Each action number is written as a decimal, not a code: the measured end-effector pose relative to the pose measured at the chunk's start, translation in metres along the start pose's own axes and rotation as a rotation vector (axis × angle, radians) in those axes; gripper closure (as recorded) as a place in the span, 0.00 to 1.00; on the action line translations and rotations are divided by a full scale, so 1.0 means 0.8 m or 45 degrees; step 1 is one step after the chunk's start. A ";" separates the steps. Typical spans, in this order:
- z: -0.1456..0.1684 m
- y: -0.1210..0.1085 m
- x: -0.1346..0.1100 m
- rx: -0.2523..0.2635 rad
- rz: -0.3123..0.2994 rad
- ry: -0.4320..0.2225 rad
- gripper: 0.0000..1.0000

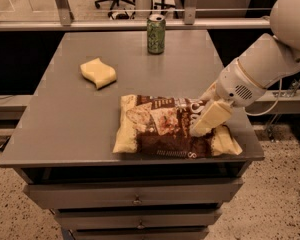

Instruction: Pick brown chip bag

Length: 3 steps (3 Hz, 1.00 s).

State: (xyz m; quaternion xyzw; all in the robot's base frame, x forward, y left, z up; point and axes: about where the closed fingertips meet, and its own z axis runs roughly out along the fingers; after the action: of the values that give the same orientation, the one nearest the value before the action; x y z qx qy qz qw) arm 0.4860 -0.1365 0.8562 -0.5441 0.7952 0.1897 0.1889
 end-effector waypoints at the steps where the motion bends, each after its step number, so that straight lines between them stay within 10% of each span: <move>1: -0.004 0.001 -0.004 -0.005 0.005 -0.020 0.79; 2: -0.019 -0.008 -0.021 0.012 -0.010 -0.061 1.00; 3: -0.056 -0.030 -0.042 0.070 -0.005 -0.158 1.00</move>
Offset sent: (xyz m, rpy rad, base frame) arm 0.0205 0.0030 0.0371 0.0638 -0.0555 -0.0057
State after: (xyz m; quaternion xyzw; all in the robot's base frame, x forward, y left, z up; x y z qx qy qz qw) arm 0.5153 -0.1406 0.9092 -0.5275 0.7857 0.2009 0.2530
